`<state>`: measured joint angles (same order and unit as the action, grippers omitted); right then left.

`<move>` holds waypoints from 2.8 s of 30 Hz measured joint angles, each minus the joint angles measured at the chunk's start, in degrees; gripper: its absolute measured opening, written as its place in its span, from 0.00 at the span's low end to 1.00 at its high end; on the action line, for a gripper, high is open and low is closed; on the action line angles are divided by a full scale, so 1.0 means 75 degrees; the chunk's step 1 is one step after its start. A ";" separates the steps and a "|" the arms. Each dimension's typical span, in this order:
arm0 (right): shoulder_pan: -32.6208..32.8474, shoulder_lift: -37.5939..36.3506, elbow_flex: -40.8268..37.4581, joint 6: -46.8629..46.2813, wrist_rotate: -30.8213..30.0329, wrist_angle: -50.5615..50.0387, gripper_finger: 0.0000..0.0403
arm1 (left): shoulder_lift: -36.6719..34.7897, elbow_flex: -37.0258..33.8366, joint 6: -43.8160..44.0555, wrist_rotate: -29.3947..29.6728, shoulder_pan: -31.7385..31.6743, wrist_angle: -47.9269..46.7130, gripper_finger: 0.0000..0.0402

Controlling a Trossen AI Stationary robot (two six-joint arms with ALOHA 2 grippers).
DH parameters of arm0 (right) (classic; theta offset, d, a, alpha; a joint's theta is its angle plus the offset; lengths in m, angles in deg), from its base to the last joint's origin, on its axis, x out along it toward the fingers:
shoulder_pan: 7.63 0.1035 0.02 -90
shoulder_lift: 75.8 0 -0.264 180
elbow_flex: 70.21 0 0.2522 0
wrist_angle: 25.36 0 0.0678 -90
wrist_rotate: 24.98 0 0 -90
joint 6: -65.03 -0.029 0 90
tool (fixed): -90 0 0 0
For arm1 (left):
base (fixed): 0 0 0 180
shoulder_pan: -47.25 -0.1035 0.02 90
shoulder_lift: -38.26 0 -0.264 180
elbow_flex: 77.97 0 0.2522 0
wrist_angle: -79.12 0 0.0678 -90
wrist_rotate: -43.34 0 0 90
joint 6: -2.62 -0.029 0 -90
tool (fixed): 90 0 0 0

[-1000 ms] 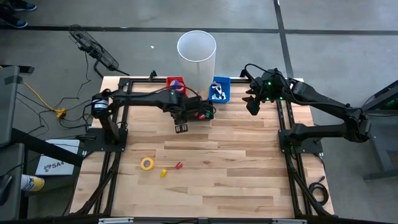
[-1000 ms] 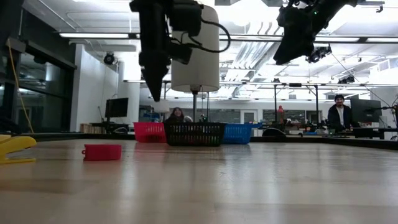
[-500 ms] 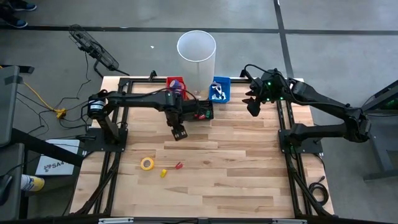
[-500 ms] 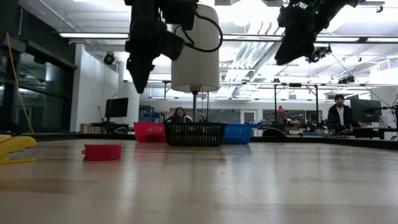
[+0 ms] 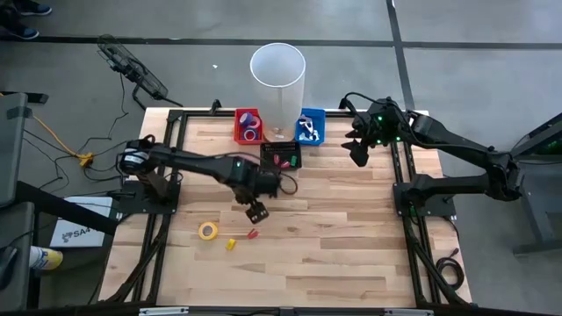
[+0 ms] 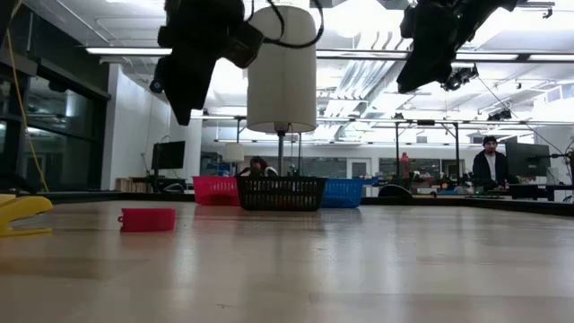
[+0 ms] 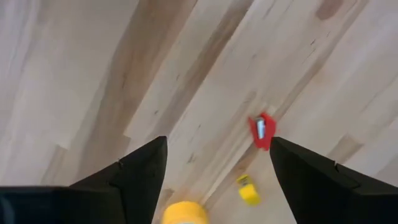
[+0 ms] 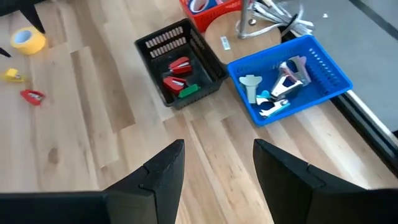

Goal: Pick and place Stapler, Stapler remover, tape
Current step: Put the red mini stapler into the black bin

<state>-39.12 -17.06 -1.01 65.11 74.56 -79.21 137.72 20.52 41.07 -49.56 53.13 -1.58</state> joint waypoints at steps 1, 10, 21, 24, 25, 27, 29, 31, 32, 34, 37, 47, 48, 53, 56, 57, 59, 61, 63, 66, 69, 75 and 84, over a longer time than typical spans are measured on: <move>0.0000 0.0000 0.0000 0.0024 0.0046 0.0003 0.45 | 0.0003 0.0000 0.0192 0.0107 0.0144 0.0073 0.70; 0.0000 0.0002 0.0000 0.0187 0.0191 -0.0066 0.45 | 0.0532 -0.0017 0.1309 0.0706 0.1151 0.0270 0.70; 0.0003 -0.0076 -0.0003 0.0200 0.0210 -0.0174 0.45 | 0.1274 -0.0031 0.1549 0.1145 0.1968 0.0593 0.70; 0.0006 -0.0102 -0.0003 0.0200 0.0213 -0.0157 0.45 | 0.1262 -0.0457 0.1999 0.1205 0.2089 0.1029 0.70; 0.0006 -0.0102 -0.0003 0.0203 0.0213 -0.0160 0.45 | 0.1259 -0.0630 0.2125 0.1149 0.2138 0.1257 0.70; 0.0006 -0.0107 -0.0003 0.0218 0.0213 -0.0157 0.45 | 0.1209 -0.0969 0.2273 0.1043 0.2247 0.1483 0.70; 0.0006 -0.0111 -0.0003 0.0216 0.0213 -0.0159 0.45 | 0.1189 -0.1221 0.2372 0.1028 0.2346 0.1997 0.70; 0.0006 -0.0114 -0.0003 0.0210 0.0213 -0.0160 0.45 | 0.1189 -0.1393 0.2470 0.1056 0.2399 0.2268 0.70; 0.0006 -0.0117 -0.0003 0.0206 0.0213 -0.0162 0.45 | 0.1189 -0.1456 0.2546 0.1093 0.2402 0.2256 0.70; 0.0006 -0.0122 -0.0003 0.0206 0.0213 -0.0165 0.45 | 0.1189 -0.1560 0.2714 0.1129 0.2420 0.2363 0.70; 0.0006 -0.0134 -0.0003 0.0203 0.0213 -0.0163 0.45 | 0.1189 -0.1698 0.2780 0.1190 0.2417 0.2403 0.70; 0.0006 -0.0134 -0.0003 0.0200 0.0210 -0.0166 0.45 | 0.1166 -0.2008 0.2745 0.1394 0.2418 0.3063 0.70; 0.0006 -0.0131 -0.0003 0.0200 0.0210 -0.0166 0.45 | 0.1166 -0.2008 0.2762 0.1439 0.2420 0.3063 0.70; 0.0005 -0.0131 -0.0003 0.0198 0.0210 -0.0168 0.45 | 0.1166 -0.2014 0.2767 0.1507 0.2423 0.3140 0.63; 0.0006 -0.0131 -0.0003 0.0195 0.0210 -0.0166 0.45 | 0.1172 -0.2014 0.2771 0.1525 0.2423 0.3235 0.55; 0.0005 -0.0131 -0.0003 0.0195 0.0210 -0.0166 0.45 | 0.1174 -0.2014 0.2773 0.1531 0.2423 0.3255 0.51; 0.0005 -0.0131 -0.0003 0.0192 0.0210 -0.0166 0.45 | 0.1174 -0.2014 0.2778 0.1574 0.2423 0.3281 0.45; 0.0006 -0.0131 -0.0003 0.0191 0.0210 -0.0166 0.45 | 0.1177 -0.2014 0.2787 0.1609 0.2420 0.3287 0.39; 0.0006 -0.0131 -0.0003 0.0182 0.0210 -0.0166 0.45 | 0.1180 -0.2014 0.2790 0.1608 0.2417 0.3301 0.33; 0.0006 -0.0131 -0.0003 0.0183 0.0210 -0.0166 0.45 | 0.1180 -0.2014 0.2790 0.1607 0.2414 0.3341 0.24; 0.0004 -0.0131 -0.0003 0.0183 0.0210 -0.0168 0.45 | 0.1180 -0.2014 0.2747 0.1589 0.2411 0.3358 0.15; 0.0005 -0.0131 -0.0003 0.0189 0.0211 -0.0169 0.45 | 0.1151 -0.1999 0.2703 0.1523 0.2408 0.3337 0.12; 0.0006 -0.0131 -0.0003 0.0194 0.0213 -0.0183 0.45 | 0.1052 -0.1998 0.2702 0.1238 0.2405 0.3362 0.12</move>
<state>-39.07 -18.04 -1.03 66.56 76.15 -80.58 145.61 5.54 61.33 -40.27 71.17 23.63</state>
